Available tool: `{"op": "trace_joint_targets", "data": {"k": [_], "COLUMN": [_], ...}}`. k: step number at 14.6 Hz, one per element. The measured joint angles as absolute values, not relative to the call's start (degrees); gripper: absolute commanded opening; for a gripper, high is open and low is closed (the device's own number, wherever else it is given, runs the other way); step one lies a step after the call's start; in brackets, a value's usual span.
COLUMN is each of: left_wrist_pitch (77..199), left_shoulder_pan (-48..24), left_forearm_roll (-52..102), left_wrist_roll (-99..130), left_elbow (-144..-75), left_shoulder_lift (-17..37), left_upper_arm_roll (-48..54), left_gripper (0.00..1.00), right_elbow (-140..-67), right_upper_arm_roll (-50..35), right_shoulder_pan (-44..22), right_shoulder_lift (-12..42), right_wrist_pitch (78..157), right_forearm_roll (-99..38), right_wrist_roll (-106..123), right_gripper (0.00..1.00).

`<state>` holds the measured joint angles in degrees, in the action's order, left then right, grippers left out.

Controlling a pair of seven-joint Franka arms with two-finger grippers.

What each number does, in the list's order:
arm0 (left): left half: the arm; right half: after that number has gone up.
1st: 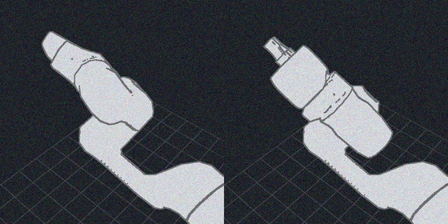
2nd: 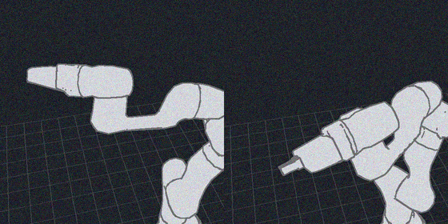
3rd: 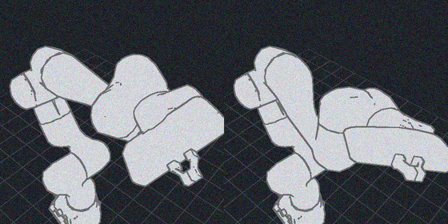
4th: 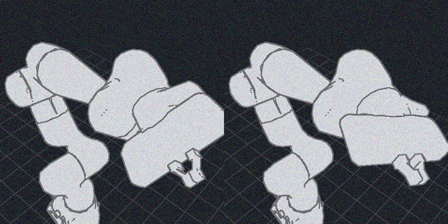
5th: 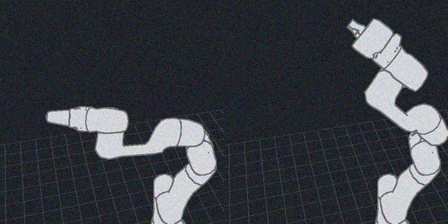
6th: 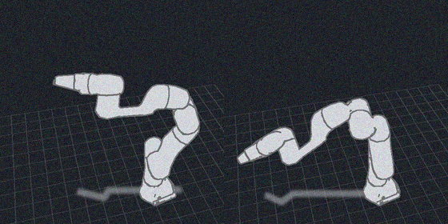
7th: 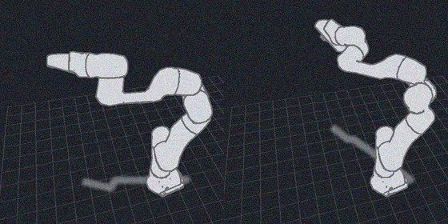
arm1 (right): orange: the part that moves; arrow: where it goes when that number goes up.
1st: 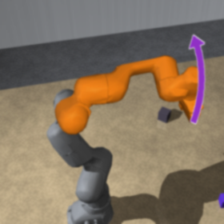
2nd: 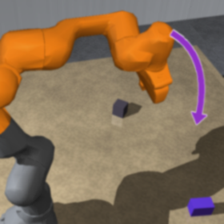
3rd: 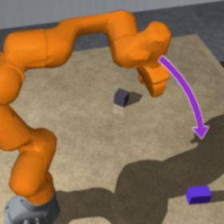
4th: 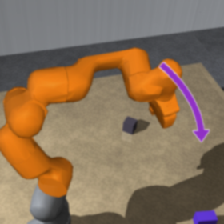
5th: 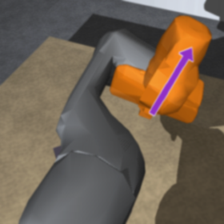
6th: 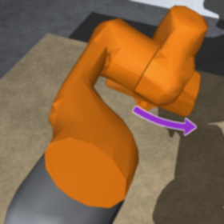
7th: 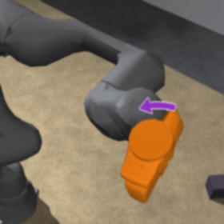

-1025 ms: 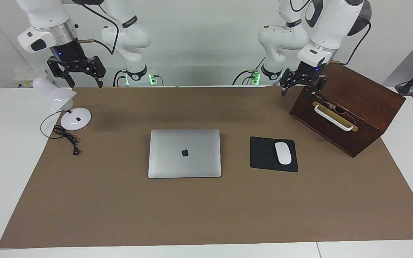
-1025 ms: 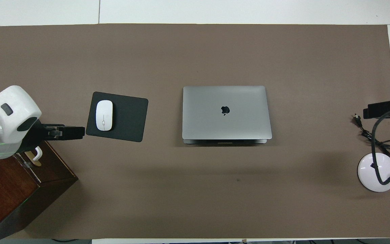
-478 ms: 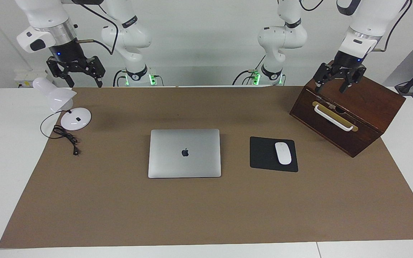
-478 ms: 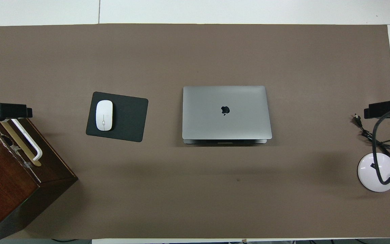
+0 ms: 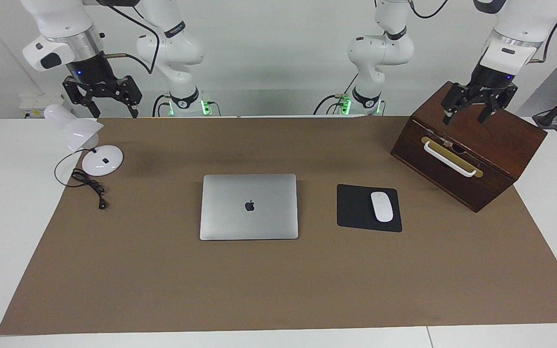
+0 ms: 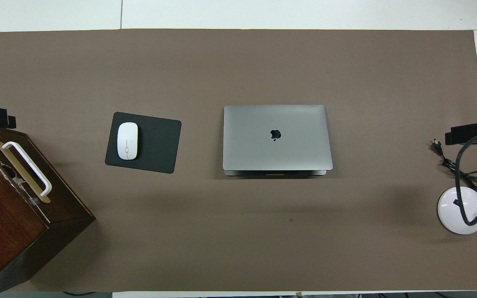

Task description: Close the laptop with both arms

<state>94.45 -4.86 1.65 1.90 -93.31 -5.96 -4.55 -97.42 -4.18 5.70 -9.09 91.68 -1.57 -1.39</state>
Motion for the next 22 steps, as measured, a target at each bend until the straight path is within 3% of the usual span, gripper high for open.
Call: {"op": "trace_joint_targets", "data": {"k": [9, 22], "left_wrist_pitch": [89.65, 88.32], "left_shoulder_pan": [-4.03, -4.03], "left_forearm_roll": [1.66, 1.66], "left_wrist_roll": [1.9, 1.9], "left_elbow": [-93.4, -93.6], "left_shoulder_lift": [-2.89, -2.77], "left_upper_arm_roll": [-4.49, -4.36], "left_gripper": [1.0, 1.0], "right_elbow": [-97.47, -97.56], "right_upper_arm_roll": [-4.17, -4.15], "right_shoulder_pan": [5.71, 5.9], "right_shoulder_lift": [-9.09, -9.09], "right_wrist_pitch": [91.61, 91.61], "right_forearm_roll": [-1.57, -1.57], "right_wrist_roll": [-1.39, -1.39], "right_gripper": [1.0, 1.0]}}
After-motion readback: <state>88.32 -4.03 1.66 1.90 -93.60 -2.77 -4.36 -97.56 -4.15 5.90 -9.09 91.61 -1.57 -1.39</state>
